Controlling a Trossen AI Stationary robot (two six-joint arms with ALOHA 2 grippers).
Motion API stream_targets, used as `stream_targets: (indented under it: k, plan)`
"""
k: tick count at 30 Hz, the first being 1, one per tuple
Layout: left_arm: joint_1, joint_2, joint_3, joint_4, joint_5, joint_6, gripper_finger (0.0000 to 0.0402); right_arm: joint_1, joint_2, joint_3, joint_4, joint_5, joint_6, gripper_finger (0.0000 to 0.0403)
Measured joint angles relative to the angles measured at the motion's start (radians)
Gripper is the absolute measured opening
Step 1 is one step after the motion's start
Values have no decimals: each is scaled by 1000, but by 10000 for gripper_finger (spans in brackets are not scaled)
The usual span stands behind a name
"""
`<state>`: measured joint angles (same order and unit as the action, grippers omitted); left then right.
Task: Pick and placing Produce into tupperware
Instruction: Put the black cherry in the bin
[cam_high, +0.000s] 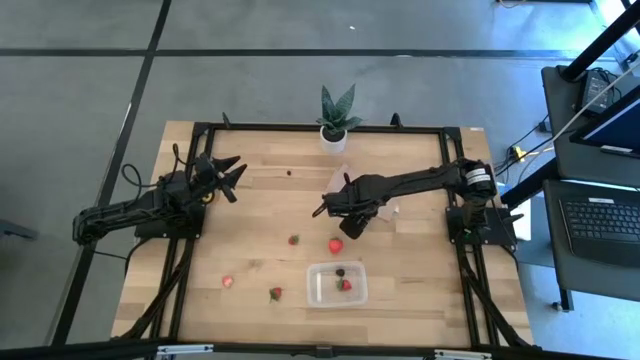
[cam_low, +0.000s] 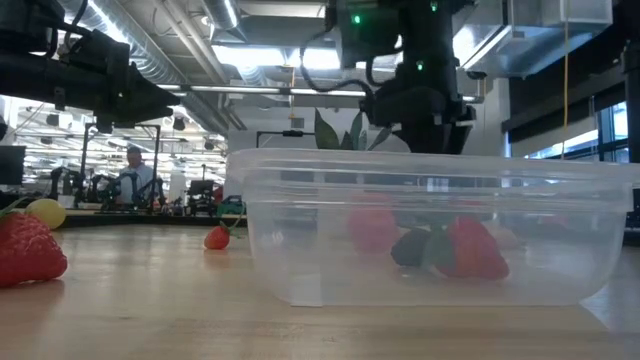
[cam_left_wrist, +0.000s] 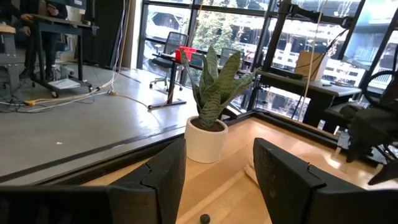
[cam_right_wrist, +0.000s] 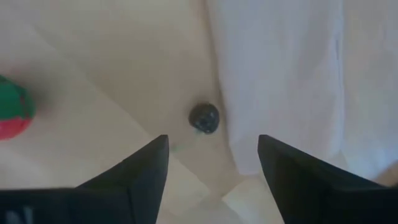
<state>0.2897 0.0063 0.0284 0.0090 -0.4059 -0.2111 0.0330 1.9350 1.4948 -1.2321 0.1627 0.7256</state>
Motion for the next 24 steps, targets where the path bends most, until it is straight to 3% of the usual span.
stream_targets:
  k: [7, 13, 24]
  plan:
    - [0, 0, 0, 0, 6, 0, 179, -26, -97, -176, 20, -8, 56, 204]
    - [0, 0, 0, 0, 7, 0, 179, -14, -220, -312, 170, -7, 107, 184]
    - [0, 0, 0, 0, 7, 0, 179, -13, -278, -355, 256, 1, 90, 177]
